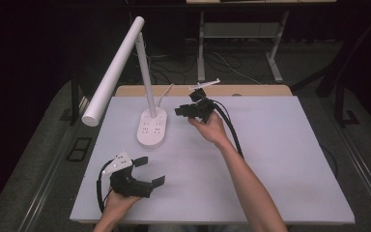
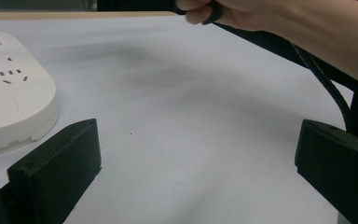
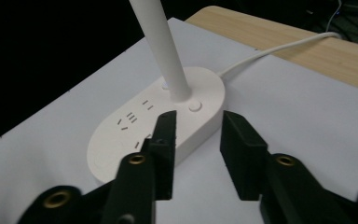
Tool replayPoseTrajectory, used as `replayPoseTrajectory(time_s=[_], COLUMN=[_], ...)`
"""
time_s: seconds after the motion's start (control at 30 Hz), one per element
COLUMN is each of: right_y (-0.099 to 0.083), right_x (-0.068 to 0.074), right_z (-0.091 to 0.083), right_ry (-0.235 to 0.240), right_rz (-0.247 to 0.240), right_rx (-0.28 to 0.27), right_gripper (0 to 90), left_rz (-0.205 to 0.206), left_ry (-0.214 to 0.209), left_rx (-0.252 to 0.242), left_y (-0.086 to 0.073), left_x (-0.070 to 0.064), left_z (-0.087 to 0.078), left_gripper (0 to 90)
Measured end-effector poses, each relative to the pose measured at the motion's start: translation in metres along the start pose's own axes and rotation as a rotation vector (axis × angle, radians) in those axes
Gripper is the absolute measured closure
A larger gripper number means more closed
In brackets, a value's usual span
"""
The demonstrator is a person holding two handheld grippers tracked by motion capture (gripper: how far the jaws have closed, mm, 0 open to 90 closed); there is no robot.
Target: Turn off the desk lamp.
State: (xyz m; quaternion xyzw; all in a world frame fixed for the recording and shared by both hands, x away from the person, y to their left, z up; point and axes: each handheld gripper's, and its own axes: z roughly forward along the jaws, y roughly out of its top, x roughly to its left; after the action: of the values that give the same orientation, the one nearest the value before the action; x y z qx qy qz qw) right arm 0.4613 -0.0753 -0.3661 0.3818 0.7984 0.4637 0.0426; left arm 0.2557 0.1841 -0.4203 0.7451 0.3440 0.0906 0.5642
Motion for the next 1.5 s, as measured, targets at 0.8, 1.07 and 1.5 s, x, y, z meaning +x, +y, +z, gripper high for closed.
replayPoseTrajectory(time_s=[0.8, 1.07, 1.5], right_y=[-0.052, -0.075, -0.134], right_x=[-0.013, -0.010, -0.015], right_z=[-0.108, -0.141, -0.185], right_ry=[-0.006, -0.009, -0.056], right_rz=[0.018, 0.022, 0.070], right_rx=[-0.028, -0.060, -0.069], right_gripper=[0.4, 0.4, 0.4], left_rz=[0.011, 0.014, 0.024], left_ry=[0.008, 0.013, 0.010], left_rx=[0.018, 0.017, 0.026], left_y=[0.000, 0.000, 0.000], left_x=[-0.002, -0.002, -0.003], left_z=[0.004, 0.003, 0.004], left_gripper=[0.0, 0.0, 0.0])
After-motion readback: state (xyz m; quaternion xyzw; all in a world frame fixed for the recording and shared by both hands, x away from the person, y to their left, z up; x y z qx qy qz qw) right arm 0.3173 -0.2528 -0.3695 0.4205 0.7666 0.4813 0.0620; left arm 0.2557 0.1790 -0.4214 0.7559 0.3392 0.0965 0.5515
